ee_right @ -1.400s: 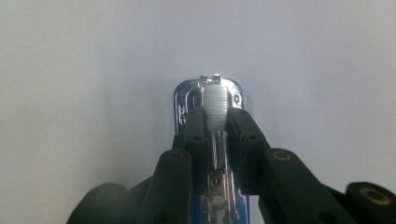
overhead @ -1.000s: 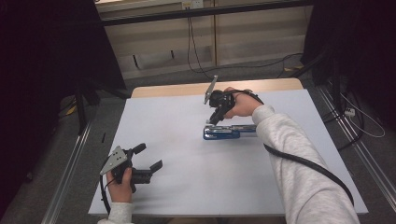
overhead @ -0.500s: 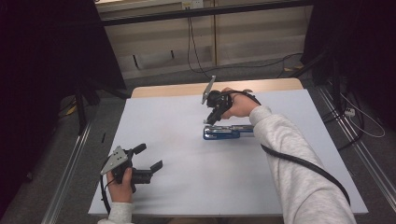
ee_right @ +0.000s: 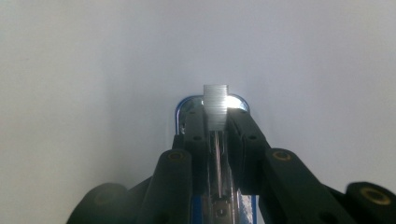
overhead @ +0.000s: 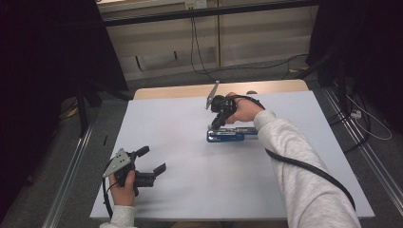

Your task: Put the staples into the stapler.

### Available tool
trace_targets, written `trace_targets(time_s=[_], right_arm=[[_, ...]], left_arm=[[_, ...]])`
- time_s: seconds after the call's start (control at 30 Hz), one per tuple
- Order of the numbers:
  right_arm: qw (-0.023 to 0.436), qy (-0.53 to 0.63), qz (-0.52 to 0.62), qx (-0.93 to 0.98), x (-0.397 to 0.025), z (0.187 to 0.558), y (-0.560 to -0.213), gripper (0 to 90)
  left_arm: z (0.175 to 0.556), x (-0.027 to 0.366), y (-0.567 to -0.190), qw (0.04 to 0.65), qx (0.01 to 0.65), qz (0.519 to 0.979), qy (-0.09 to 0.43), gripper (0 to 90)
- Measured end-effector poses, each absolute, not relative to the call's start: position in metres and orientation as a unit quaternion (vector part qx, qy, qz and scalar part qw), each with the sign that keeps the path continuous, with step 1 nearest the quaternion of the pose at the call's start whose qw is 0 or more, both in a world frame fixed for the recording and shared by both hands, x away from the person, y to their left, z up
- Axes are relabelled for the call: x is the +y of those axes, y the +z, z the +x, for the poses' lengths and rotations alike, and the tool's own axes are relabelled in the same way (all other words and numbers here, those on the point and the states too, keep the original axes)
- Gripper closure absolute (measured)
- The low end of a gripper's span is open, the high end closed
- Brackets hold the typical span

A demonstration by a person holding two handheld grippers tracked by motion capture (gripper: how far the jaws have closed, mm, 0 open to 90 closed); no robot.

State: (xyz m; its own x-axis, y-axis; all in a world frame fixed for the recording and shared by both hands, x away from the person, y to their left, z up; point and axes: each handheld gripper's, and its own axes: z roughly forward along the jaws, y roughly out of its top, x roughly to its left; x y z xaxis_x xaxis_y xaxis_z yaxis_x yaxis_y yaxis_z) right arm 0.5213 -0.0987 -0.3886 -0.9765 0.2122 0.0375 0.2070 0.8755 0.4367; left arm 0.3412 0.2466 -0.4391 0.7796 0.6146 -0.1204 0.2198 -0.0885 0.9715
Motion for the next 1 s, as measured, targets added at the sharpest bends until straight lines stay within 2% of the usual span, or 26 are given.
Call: trace_targets(time_s=[1.0], right_arm=[[0.002,0.215,0.105,0.971,-0.1,0.522,-0.399,78.6]], left_arm=[[0.341,0.246,-0.44,0.608,0.29,0.722,0.157,1.8]])
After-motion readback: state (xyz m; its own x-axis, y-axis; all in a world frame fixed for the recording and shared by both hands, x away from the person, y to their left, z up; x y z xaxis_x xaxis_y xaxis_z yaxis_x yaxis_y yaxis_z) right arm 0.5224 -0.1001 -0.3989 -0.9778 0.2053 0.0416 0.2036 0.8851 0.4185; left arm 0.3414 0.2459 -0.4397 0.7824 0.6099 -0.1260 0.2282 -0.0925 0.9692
